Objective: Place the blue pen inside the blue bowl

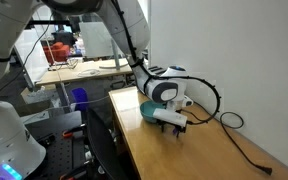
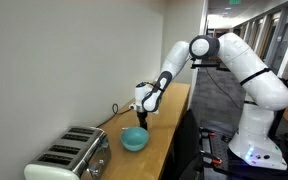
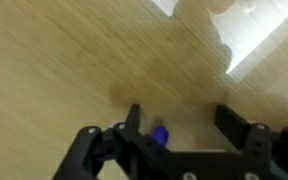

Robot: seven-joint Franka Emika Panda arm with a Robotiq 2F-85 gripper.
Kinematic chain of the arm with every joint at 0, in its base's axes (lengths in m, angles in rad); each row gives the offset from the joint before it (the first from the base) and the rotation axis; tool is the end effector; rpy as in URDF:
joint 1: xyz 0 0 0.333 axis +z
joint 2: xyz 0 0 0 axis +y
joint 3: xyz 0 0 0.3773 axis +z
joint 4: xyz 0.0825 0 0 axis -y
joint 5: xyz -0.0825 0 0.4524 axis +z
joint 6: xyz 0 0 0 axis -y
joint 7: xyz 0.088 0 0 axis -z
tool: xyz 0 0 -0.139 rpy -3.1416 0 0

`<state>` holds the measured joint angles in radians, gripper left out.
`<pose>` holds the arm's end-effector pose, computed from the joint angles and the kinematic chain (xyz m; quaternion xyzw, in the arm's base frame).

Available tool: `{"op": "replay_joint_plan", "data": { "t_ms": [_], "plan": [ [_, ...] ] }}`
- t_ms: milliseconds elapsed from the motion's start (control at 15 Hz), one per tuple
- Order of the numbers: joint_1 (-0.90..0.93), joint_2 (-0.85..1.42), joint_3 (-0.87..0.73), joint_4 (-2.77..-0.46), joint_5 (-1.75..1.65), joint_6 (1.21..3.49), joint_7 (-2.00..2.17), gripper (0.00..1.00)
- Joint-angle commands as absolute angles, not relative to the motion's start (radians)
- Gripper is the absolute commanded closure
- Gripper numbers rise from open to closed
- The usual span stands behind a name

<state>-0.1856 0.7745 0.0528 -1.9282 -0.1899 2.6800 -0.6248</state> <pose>0.6693 -0.0851 0.0302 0.9476 0.3184 -0.0173 0.0177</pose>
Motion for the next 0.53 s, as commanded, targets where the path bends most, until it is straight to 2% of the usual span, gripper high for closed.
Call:
{"op": "replay_joint_plan", "data": {
  "t_ms": [0, 67, 133, 467],
  "plan": [
    [-0.164, 0.748, 0.031, -1.989, -0.235, 2.744, -0.563, 0.09],
    [-0.166, 0.746, 0.031, -1.996, -0.239, 2.753, -0.563, 0.09],
    [-0.161, 0.747, 0.027, -1.999, -0.245, 2.763, -0.554, 0.01],
    [-0.161, 0.751, 0.048, -1.854, -0.232, 2.66, -0.559, 0.0]
  ]
}}
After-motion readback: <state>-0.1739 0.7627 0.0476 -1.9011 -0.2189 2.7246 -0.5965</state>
